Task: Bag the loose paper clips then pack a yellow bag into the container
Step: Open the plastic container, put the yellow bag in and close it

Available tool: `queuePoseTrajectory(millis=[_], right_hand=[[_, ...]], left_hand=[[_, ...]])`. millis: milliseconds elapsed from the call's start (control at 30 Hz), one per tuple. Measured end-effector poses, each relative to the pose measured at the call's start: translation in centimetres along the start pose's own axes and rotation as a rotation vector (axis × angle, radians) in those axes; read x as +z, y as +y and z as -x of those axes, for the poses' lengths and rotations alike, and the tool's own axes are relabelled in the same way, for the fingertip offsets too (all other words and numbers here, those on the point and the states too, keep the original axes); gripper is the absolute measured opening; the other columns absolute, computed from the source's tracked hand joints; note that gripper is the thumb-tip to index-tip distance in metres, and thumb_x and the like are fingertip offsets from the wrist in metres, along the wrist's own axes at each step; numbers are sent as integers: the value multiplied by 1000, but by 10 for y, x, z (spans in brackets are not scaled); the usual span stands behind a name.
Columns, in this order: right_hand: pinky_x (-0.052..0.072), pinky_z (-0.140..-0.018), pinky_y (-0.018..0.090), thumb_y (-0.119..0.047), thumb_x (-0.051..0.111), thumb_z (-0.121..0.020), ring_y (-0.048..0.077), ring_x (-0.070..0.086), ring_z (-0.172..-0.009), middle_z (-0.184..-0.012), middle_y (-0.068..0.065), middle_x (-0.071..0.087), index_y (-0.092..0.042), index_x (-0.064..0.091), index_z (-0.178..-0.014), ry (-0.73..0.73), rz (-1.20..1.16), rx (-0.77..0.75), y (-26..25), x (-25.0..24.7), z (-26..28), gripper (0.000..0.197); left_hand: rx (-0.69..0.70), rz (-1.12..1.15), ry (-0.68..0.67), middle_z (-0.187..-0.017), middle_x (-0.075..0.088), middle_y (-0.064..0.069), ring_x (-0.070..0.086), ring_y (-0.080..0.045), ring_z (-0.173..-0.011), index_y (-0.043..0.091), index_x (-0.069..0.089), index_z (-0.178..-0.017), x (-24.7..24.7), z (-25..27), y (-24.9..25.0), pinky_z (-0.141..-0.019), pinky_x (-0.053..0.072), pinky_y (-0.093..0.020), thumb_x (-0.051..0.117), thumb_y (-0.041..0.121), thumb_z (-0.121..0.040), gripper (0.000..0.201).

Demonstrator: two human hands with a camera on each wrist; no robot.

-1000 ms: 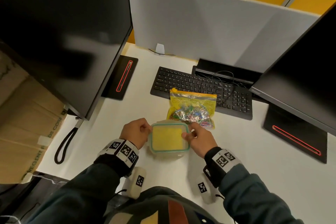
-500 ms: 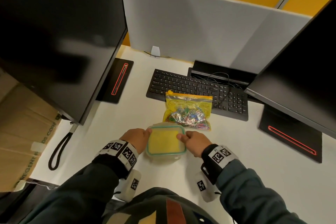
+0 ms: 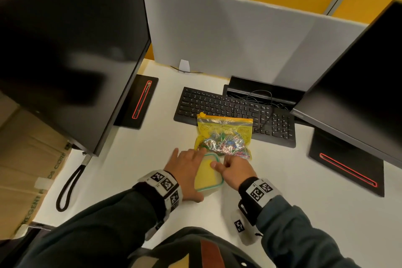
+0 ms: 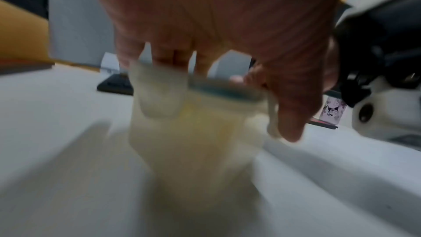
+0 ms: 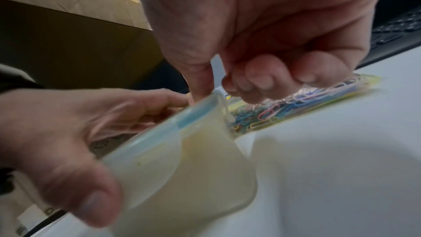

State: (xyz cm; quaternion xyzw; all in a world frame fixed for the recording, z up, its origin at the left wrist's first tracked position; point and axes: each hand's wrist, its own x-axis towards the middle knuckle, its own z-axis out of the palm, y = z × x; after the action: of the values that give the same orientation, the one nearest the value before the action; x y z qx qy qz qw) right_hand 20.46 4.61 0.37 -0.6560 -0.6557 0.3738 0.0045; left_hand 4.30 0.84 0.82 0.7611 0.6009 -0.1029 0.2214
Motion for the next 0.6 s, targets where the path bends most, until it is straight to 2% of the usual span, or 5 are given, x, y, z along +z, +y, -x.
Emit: queuePoseTrajectory(millis=[100,267,333,467,600], right_hand=[[41,-68,29,-36,53,-88,26,58,-89,-86,0,55,-18,50,-92,108,187,-156,-11,0,9,19],[37,-105,41,-37,57,-80,23,31,-132,-149,-2,28,-24,28,-137,29,292,-480,-7,15,25,65],[37,-105,44,-52,48,-81,24,35,-130,-152,-4,25,-26,32,-134,32,388,-481,5,13,28,61],[37,-99,52,-88,35,-58,24,54,-109,-122,-4,58,-30,52,-107,135,653,-420,31,0,45,77],[16,-107,41,-66,28,-80,14,59,-93,-127,-14,44,-31,49,-83,301,630,-393,68,-4,61,41]], left_hand=[[-31,-9,34,-129,33,-11,36,-31,-115,19,-1,-140,8,-7,8,-106,28,-41,68,47,-56,112],[12,9,29,-140,29,-9,30,-28,-126,16,0,-142,13,-14,-3,-114,13,-46,64,62,-54,118],[-21,73,-66,-152,12,-5,14,-26,-139,20,-4,-143,7,-9,-13,-116,1,-49,66,71,-50,127],[-219,257,-148,-156,-2,-3,2,-23,-143,26,10,-143,6,10,-52,-117,7,-45,42,92,-36,129],[-288,291,-228,-156,-4,-2,-3,-25,-143,39,14,-140,28,34,-102,-117,7,-42,26,93,-43,112]])
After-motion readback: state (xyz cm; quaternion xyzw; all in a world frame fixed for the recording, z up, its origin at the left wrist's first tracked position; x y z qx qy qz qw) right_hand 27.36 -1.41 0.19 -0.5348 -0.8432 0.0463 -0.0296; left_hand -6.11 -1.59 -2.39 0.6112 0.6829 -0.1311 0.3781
